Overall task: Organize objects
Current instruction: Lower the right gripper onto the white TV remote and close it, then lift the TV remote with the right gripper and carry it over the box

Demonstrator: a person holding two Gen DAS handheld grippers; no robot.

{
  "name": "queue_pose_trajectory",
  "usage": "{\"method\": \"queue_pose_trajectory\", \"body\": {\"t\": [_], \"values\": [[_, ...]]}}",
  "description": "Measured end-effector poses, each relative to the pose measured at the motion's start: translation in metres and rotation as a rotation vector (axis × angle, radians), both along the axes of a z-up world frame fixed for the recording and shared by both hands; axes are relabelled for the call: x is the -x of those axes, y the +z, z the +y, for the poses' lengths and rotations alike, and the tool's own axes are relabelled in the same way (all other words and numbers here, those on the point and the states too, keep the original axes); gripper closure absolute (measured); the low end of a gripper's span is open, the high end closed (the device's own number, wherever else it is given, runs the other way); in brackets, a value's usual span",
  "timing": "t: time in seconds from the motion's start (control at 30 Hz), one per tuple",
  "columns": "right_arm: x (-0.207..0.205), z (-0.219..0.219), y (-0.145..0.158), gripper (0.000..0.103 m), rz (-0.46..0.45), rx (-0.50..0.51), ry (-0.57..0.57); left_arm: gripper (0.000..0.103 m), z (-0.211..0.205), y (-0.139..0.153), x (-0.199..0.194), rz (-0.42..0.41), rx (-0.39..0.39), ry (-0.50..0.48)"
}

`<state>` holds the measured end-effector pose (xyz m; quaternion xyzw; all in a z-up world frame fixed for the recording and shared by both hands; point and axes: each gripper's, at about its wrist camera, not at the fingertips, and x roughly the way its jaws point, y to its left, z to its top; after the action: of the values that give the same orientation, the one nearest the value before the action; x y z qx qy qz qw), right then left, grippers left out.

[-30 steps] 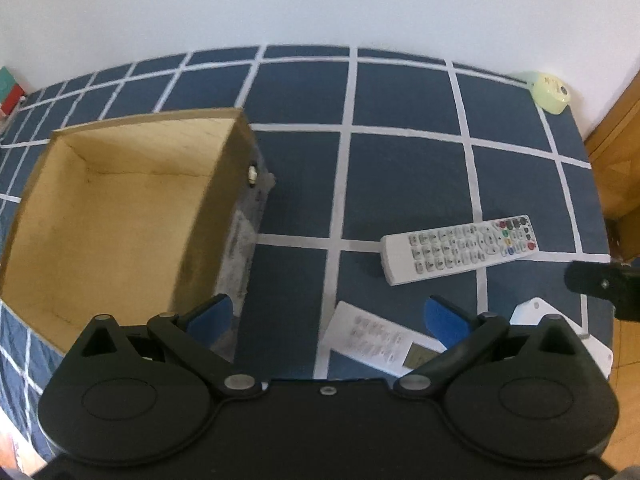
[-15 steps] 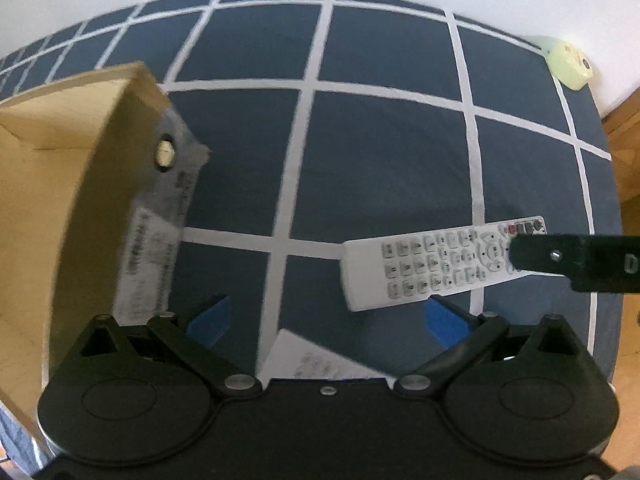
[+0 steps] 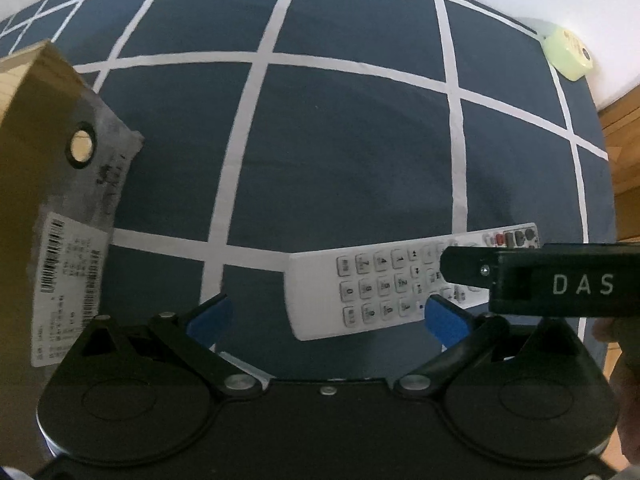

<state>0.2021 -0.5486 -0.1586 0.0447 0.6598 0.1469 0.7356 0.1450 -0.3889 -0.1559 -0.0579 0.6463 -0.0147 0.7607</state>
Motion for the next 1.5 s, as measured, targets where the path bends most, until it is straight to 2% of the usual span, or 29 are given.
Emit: {"method": "queue_pose_trajectory", "body": {"t": [0.43,0.67,0.8,1.0,1.2,1.5], "values": [[-0.003,0.005,-0.004,0.003,0.017,0.013,0.027,0.0,-0.003,-0.006,-0.005,0.008,0.065,0.01],[-0.003,0.008,-0.003,0.006,0.007,0.026,0.041,0.0,-0.009,-0.007,-0.007,0.009,0.069,0.015],[-0.003,0.006,-0.001,0.01,0.005,0.028,0.047,0.005,-0.011,-0.008,-0.008,0.024,0.095,0.02],[-0.002,0.005,-0.001,0.011,-0.002,0.023,0.041,0.005,-0.012,-0.005,-0.007,0.026,0.082,0.018],[0.001,0.003,0.007,0.011,-0.01,0.006,0.024,0.006,-0.014,0.007,-0.004,0.011,0.065,0.003],[0.019,0.002,0.049,0.011,-0.073,-0.019,0.028,0.006,-0.015,0.047,0.01,-0.054,0.044,-0.016]]}}
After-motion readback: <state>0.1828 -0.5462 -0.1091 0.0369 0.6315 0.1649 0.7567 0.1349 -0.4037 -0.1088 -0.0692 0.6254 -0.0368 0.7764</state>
